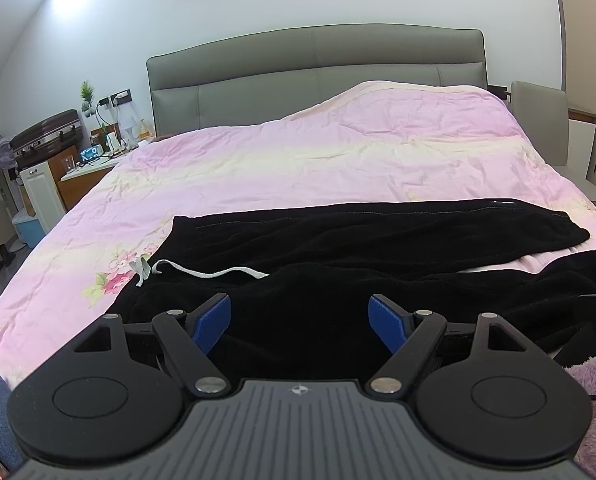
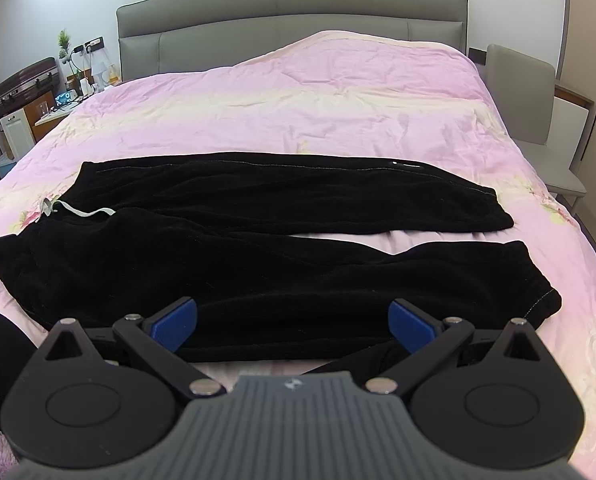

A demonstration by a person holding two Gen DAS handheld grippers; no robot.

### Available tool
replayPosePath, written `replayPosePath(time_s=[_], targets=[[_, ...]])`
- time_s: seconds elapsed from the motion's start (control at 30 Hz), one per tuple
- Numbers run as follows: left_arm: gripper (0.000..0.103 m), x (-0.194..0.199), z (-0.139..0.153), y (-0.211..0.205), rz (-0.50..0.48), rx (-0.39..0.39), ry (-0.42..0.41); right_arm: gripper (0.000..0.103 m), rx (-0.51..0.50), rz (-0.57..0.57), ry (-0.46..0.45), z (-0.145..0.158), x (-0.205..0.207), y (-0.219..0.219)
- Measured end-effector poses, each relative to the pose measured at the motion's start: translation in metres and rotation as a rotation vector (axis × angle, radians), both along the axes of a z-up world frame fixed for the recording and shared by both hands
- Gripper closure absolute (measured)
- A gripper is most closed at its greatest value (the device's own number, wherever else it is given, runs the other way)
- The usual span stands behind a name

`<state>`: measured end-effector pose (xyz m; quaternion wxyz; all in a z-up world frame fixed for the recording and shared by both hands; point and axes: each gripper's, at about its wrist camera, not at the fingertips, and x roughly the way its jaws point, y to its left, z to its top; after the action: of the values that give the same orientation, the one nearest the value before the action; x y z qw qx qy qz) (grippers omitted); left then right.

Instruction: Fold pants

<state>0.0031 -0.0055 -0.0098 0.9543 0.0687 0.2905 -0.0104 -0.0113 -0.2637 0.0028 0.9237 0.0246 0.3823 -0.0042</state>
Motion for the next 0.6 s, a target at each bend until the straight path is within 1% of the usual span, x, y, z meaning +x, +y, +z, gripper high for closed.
replayPosePath(time_s=[0.13, 0.3, 0.57, 0.6], targets=[[0.011, 0.000, 0.000, 0.000, -0.003, 0.002, 0.006, 0.005, 0.007, -0.006, 0.007, -0.001, 0.001, -0.003], [0.011, 0.002, -0.002, 0.004, 0.000, -0.001, 0.012, 0.005, -0.013, -0.012, 0.017, -0.002, 0.002, -0.003], [0.012, 0.012, -0.005, 0.014, 0.001, 0.045, 0.024, 0.005, -0.020, -0.031, 0.027, -0.006, 0.004, -0.011], [0.014, 0.015, -0.006, 0.018, -0.004, 0.057, 0.032, 0.005, -0.024, -0.027, 0.027, -0.007, 0.005, -0.013]])
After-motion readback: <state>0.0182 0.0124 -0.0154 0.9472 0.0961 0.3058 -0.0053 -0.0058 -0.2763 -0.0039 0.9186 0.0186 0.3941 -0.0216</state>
